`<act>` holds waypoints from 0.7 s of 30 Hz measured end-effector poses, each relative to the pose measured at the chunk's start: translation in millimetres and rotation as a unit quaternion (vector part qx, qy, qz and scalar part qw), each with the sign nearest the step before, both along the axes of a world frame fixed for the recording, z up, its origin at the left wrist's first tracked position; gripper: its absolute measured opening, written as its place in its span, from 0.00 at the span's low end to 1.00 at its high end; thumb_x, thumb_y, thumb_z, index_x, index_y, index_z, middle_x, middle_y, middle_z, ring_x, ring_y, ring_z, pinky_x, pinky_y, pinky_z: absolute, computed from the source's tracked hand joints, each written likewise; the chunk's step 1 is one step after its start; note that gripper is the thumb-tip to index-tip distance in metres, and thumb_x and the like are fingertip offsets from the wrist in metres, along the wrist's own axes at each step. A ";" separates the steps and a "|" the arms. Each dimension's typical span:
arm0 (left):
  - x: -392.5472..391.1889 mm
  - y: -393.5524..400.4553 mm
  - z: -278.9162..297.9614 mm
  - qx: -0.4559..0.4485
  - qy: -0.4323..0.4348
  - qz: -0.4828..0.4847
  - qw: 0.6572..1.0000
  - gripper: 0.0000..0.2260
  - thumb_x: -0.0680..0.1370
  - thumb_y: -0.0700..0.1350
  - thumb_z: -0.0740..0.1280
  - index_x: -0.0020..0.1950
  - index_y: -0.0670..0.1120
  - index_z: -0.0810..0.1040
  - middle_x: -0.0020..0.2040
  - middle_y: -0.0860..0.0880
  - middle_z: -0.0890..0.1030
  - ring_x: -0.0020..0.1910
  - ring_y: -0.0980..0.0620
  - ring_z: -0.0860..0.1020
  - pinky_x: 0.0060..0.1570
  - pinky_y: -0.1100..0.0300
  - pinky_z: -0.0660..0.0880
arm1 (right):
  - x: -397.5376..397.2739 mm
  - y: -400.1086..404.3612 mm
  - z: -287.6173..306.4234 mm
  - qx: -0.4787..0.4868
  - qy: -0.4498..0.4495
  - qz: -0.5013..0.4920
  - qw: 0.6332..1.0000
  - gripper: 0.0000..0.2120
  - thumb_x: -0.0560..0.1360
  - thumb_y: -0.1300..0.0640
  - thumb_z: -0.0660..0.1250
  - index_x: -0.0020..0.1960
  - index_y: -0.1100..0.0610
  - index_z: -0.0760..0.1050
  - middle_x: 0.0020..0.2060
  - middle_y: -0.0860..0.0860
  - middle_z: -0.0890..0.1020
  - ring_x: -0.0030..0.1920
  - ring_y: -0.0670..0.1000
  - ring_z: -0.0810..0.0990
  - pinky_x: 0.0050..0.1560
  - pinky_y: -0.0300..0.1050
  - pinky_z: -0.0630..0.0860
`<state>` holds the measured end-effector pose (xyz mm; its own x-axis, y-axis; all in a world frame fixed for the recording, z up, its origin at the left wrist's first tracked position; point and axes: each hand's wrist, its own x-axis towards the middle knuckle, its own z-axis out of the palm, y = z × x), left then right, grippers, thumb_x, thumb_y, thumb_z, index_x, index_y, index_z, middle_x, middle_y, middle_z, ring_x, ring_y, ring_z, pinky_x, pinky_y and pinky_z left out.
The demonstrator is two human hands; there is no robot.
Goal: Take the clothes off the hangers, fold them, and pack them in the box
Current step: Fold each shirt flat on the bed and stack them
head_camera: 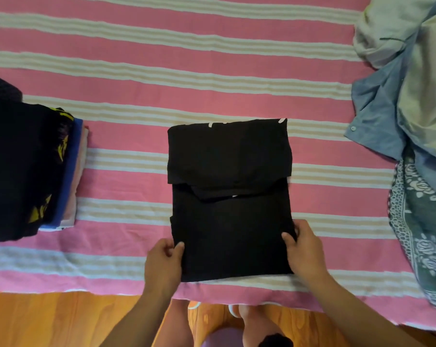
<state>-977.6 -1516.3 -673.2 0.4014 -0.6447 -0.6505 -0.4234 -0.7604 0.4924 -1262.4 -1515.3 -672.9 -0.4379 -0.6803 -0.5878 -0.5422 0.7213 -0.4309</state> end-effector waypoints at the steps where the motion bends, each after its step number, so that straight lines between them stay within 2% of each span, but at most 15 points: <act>1: 0.7 2.5 -3.6 -0.003 -0.005 -0.004 1.000 0.09 0.82 0.49 0.67 0.44 0.46 0.77 0.38 0.45 0.80 0.40 0.45 0.80 0.42 0.46 0.78 | -0.6 3.9 0.6 -0.001 -0.008 -0.019 1.000 0.14 0.81 0.58 0.66 0.66 0.57 0.72 0.58 0.54 0.81 0.60 0.58 0.80 0.53 0.49 0.78; 4: 1.3 -2.9 -5.9 -0.017 -0.018 -0.004 1.000 0.07 0.81 0.49 0.68 0.49 0.47 0.75 0.40 0.48 0.80 0.43 0.45 0.80 0.45 0.47 0.78 | -0.6 3.6 4.9 -0.024 -0.018 -0.038 0.999 0.15 0.81 0.57 0.66 0.66 0.56 0.72 0.57 0.52 0.79 0.58 0.56 0.79 0.51 0.44 0.75; 6: 6.2 -2.3 -3.7 -0.077 -0.098 -0.101 0.987 0.08 0.80 0.49 0.69 0.53 0.47 0.73 0.47 0.49 0.78 0.48 0.45 0.79 0.47 0.48 0.78 | -3.1 3.9 9.1 -0.078 0.053 0.041 0.995 0.17 0.80 0.55 0.67 0.68 0.54 0.71 0.61 0.51 0.75 0.60 0.52 0.76 0.56 0.43 0.75; 7: 10.5 0.4 -0.1 -0.143 -0.148 -0.195 0.959 0.09 0.79 0.48 0.70 0.55 0.46 0.74 0.52 0.48 0.78 0.51 0.45 0.77 0.50 0.48 0.78 | -5.0 5.2 11.8 -0.111 0.101 0.113 0.982 0.18 0.80 0.54 0.67 0.68 0.53 0.71 0.64 0.51 0.73 0.62 0.51 0.74 0.58 0.43 0.75; 8: 15.1 4.8 3.2 -0.221 -0.174 -0.309 0.909 0.12 0.79 0.49 0.70 0.58 0.45 0.76 0.57 0.46 0.77 0.56 0.45 0.76 0.54 0.48 0.76 | -7.7 7.4 14.2 -0.146 0.136 0.206 0.958 0.18 0.80 0.52 0.66 0.69 0.54 0.72 0.66 0.52 0.72 0.65 0.52 0.72 0.62 0.45 0.74; 9: 20.6 10.2 4.1 -0.279 -0.165 -0.436 0.840 0.17 0.79 0.53 0.70 0.62 0.44 0.77 0.62 0.44 0.76 0.61 0.43 0.75 0.60 0.48 0.72 | -12.6 11.3 13.6 -0.175 0.155 0.314 0.920 0.20 0.80 0.48 0.65 0.70 0.54 0.72 0.69 0.52 0.71 0.68 0.53 0.70 0.66 0.49 0.73; 10: 26.5 13.1 4.2 -0.299 -0.142 -0.556 0.763 0.23 0.78 0.59 0.67 0.67 0.46 0.76 0.68 0.43 0.75 0.68 0.41 0.72 0.66 0.47 0.68 | -17.9 16.6 10.7 -0.180 0.161 0.424 0.873 0.25 0.79 0.42 0.62 0.72 0.53 0.71 0.72 0.53 0.69 0.72 0.55 0.67 0.69 0.53 0.71; 11: 32.1 14.2 2.5 -0.288 -0.132 -0.648 0.693 0.29 0.78 0.65 0.64 0.74 0.50 0.73 0.75 0.43 0.71 0.74 0.40 0.67 0.72 0.46 0.62 | -24.2 22.5 5.9 -0.155 0.159 0.520 0.825 0.31 0.77 0.36 0.60 0.75 0.51 0.68 0.76 0.54 0.65 0.76 0.57 0.63 0.73 0.56 0.66; 12: 38.3 12.9 -4.3 -0.258 -0.135 -0.711 0.641 0.34 0.76 0.69 0.62 0.79 0.54 0.67 0.80 0.43 0.64 0.79 0.40 0.61 0.74 0.44 0.56 | -31.5 25.7 0.9 -0.111 0.157 0.588 0.786 0.37 0.75 0.31 0.57 0.78 0.49 0.63 0.79 0.54 0.60 0.79 0.59 0.58 0.77 0.58 0.59; 13: 43.9 8.6 -12.5 -0.220 -0.144 -0.749 0.609 0.39 0.75 0.72 0.61 0.82 0.55 0.60 0.82 0.42 0.58 0.81 0.40 0.55 0.75 0.43 0.52 | -39.4 26.2 -6.0 -0.073 0.160 0.629 0.758 0.42 0.72 0.28 0.57 0.81 0.48 0.58 0.81 0.55 0.55 0.80 0.60 0.53 0.78 0.59 0.53; 14: 49.5 2.4 -21.7 -0.193 -0.151 -0.767 0.593 0.42 0.74 0.72 0.61 0.83 0.55 0.55 0.83 0.41 0.53 0.82 0.40 0.50 0.76 0.42 0.49 | -45.8 24.5 -12.2 -0.048 0.166 0.652 0.738 0.45 0.71 0.28 0.58 0.82 0.49 0.54 0.81 0.56 0.52 0.80 0.61 0.50 0.77 0.59 0.49; 16: 59.2 -11.1 -38.2 -0.166 -0.157 -0.783 0.579 0.45 0.74 0.70 0.62 0.84 0.53 0.48 0.83 0.40 0.48 0.82 0.42 0.45 0.76 0.44 0.47 | -53.9 20.4 -22.3 -0.029 0.177 0.666 0.724 0.46 0.71 0.32 0.61 0.82 0.50 0.52 0.81 0.58 0.51 0.81 0.62 0.49 0.74 0.60 0.49; 18: 64.8 -19.8 -48.7 -0.174 -0.148 -0.778 0.586 0.43 0.76 0.68 0.62 0.84 0.50 0.49 0.83 0.42 0.49 0.83 0.44 0.47 0.77 0.47 0.49 | -55.4 16.9 -24.9 -0.030 0.179 0.656 0.732 0.45 0.69 0.41 0.68 0.81 0.53 0.57 0.80 0.59 0.55 0.80 0.61 0.54 0.74 0.58 0.52; 19: 65.8 -20.1 -49.8 -0.190 -0.132 -0.759 0.609 0.42 0.77 0.64 0.65 0.84 0.49 0.52 0.83 0.44 0.54 0.82 0.46 0.52 0.76 0.49 0.53 | -56.2 15.4 -25.4 -0.039 0.177 0.643 0.744 0.45 0.66 0.46 0.74 0.79 0.54 0.62 0.79 0.58 0.59 0.79 0.60 0.60 0.74 0.56 0.57; 21: 62.4 -20.0 -45.4 -0.224 -0.065 -0.691 0.684 0.39 0.73 0.52 0.75 0.81 0.48 0.63 0.79 0.49 0.66 0.78 0.51 0.65 0.73 0.55 0.62 | -59.8 8.1 -22.5 -0.071 0.138 0.589 0.793 0.41 0.59 0.58 0.82 0.71 0.55 0.75 0.73 0.55 0.72 0.72 0.57 0.73 0.70 0.53 0.72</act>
